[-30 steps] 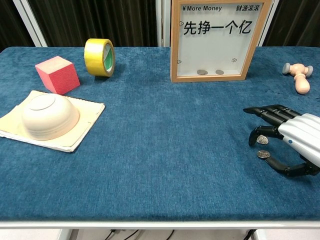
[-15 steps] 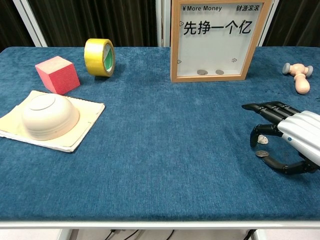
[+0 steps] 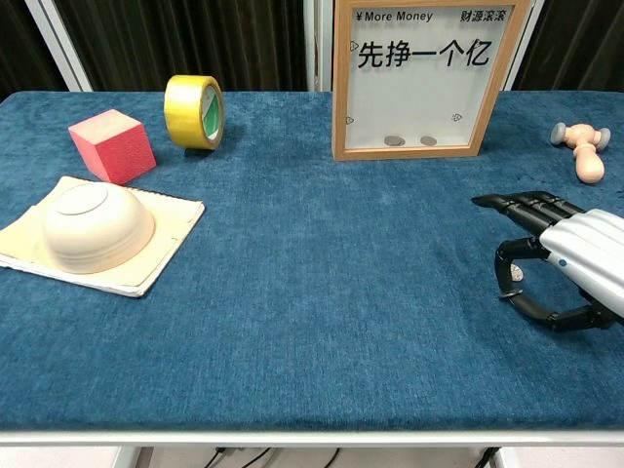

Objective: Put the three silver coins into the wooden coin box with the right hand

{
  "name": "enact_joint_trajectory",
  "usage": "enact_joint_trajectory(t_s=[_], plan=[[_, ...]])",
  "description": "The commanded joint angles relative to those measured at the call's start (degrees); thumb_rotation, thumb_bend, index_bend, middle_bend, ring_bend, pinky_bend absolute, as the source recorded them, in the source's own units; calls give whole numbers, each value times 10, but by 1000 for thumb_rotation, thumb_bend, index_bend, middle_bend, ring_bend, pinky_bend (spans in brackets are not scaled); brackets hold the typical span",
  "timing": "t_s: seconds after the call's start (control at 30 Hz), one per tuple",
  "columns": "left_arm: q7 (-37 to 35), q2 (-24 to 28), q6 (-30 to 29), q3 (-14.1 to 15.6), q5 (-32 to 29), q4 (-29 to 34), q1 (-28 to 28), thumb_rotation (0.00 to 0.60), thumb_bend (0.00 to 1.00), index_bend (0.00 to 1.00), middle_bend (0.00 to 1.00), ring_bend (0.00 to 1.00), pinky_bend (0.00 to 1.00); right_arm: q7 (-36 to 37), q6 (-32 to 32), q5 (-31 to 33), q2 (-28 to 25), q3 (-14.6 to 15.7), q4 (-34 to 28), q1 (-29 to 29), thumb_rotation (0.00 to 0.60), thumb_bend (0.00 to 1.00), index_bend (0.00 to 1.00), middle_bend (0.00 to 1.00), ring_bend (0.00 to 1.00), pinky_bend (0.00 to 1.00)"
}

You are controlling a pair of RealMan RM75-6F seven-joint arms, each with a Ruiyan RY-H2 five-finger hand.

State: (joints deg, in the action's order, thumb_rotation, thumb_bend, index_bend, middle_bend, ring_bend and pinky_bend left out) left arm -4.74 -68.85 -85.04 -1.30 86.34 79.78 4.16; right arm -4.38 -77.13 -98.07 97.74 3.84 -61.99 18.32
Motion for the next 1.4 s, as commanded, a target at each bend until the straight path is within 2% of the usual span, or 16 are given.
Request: enact_joint_trajectory(t_s=[0.03, 0.27, 0.4, 0.6, 0.77, 0.9, 1.07, 1.17, 1.27, 1.4], plan=[[0, 0, 0, 0, 0, 0, 0, 600, 0, 18, 0, 0, 0, 2, -1, 2, 0, -2, 0, 1, 600, 375, 590, 0, 0, 0], [0, 2, -1, 0, 0, 3, -1, 600, 0, 18, 0, 0, 0, 15, -10, 5, -11, -11, -13, 4, 600, 424, 656, 2, 0, 0], [1, 5, -3, 0, 1, 8, -1, 600, 0, 18, 0, 0, 0, 37, -13, 15, -50, -29, -66, 13, 600, 432, 675, 2, 0, 0], [4, 7, -9, 0, 8, 14, 0, 600, 0, 18, 0, 0, 0, 51, -21, 35, -169, -91, -230, 41, 600, 434, 699, 3, 0, 0], [8, 9, -11, -1, 12, 19, 1, 600, 0, 18, 0, 0, 0, 5, -13, 61, -269, -157, -357, 67, 600, 435, 718, 5, 0, 0], [14, 11, -9, 0, 14, 25, 3, 600, 0, 19, 0, 0, 0, -44, 18, 121, -316, -218, -416, 97, 600, 455, 730, 6, 0, 0], [22, 13, -5, 1, 10, 33, 3, 600, 0, 18, 0, 0, 0, -94, 81, 230, -337, -286, -431, 155, 600, 456, 750, 10, 0, 0], [25, 16, -6, 1, 10, 38, 2, 600, 0, 18, 0, 0, 0, -116, 142, 317, -337, -314, -411, 202, 600, 457, 768, 15, 0, 0], [26, 18, -9, 2, 11, 42, 1, 600, 0, 18, 0, 0, 0, -169, 184, 393, -326, -326, -367, 252, 600, 456, 774, 16, 0, 0], [28, 21, -7, 2, 8, 41, 0, 600, 0, 18, 0, 0, 0, -229, 213, 463, -307, -321, -319, 303, 600, 454, 777, 16, 0, 0]])
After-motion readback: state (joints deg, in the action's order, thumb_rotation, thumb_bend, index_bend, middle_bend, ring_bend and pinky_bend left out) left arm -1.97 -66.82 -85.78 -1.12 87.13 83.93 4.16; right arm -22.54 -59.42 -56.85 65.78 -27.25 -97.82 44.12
